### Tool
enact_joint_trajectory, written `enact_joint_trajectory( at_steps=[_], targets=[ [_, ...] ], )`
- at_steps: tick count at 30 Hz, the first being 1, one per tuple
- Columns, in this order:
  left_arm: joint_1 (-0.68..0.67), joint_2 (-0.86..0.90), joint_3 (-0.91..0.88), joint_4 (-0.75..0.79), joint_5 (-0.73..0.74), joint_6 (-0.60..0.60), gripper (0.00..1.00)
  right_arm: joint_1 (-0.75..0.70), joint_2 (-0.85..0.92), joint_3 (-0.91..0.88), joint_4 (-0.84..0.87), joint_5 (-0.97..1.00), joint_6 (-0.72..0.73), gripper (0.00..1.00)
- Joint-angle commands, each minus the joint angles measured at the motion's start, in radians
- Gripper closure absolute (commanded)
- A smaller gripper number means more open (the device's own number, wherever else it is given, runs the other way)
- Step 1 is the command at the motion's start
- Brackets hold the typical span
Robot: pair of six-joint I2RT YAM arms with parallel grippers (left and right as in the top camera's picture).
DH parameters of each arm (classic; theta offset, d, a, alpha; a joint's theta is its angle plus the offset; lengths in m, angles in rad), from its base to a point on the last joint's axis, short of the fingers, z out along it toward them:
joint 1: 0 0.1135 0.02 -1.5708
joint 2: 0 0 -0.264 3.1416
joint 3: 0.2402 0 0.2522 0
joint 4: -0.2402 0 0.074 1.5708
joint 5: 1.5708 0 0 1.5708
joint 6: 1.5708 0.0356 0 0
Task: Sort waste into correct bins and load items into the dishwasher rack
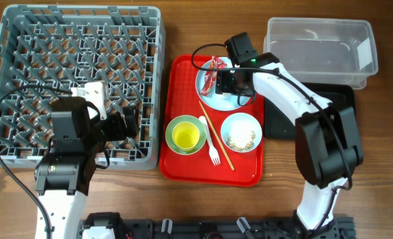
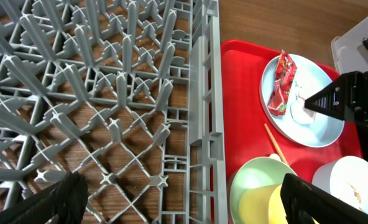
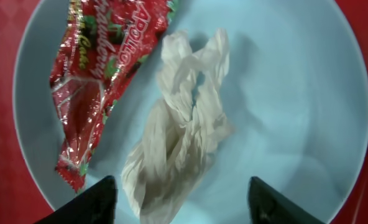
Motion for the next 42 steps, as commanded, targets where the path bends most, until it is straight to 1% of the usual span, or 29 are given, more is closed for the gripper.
enact_joint_trajectory(
  at_steps=[1, 5, 8, 14, 16, 22, 25, 29, 33, 36, 40, 41, 42],
  targets=[
    [0.003, 0.001, 0.016, 0.001, 0.016, -0.006, 0.0, 0.002, 0.037, 0.008, -0.006, 0.011, 0.05, 0.43],
    [0.003, 0.001, 0.016, 0.0, 0.016, -0.006, 0.0, 0.003, 0.052, 0.008, -0.021, -0.028, 0.051, 0.52],
    [0.003, 0.001, 0.016, 0.0, 0.016, -0.006, 0.0, 0.003, 0.053, 0.008, -0.023, -0.027, 0.054, 0.55],
    [0.003, 0.001, 0.016, -0.001, 0.016, -0.006, 0.0, 0.013, 0.053, 0.008, -0.019, -0.028, 0.076, 0.78],
    [0.003, 0.001, 0.016, -0.001, 0.016, -0.006, 0.0, 0.012, 0.053, 0.008, -0.019, -0.028, 0.075, 0.95],
    [0.003, 0.001, 0.016, -0.003, 0.016, -0.006, 0.0, 0.006, 0.021, 0.013, -0.025, -0.027, 0.027, 0.96],
    [0.003, 0.001, 0.016, -0.009, 0.016, -0.006, 0.0, -0.01, -0.037, 0.032, -0.039, -0.005, 0.011, 0.96],
    [0.003, 0.001, 0.016, -0.014, 0.016, -0.006, 0.0, -0.061, -0.147, 0.076, -0.05, 0.08, -0.007, 0.96],
    [0.003, 0.001, 0.016, -0.014, 0.016, -0.006, 0.0, -0.158, -0.268, 0.084, -0.022, 0.178, -0.003, 0.96],
    [0.003, 0.001, 0.016, -0.014, 0.016, -0.006, 0.0, -0.235, -0.299, 0.084, -0.005, 0.206, -0.003, 0.96],
    [0.003, 0.001, 0.016, -0.014, 0.016, -0.006, 0.0, -0.335, -0.293, 0.083, 0.004, 0.197, -0.007, 0.95],
    [0.003, 0.001, 0.016, -0.014, 0.016, -0.006, 0.0, -0.35, -0.286, 0.082, 0.003, 0.197, -0.007, 0.94],
    [0.003, 0.001, 0.016, -0.014, 0.016, -0.006, 0.0, -0.363, -0.281, 0.082, 0.003, 0.193, -0.008, 0.88]
  ],
)
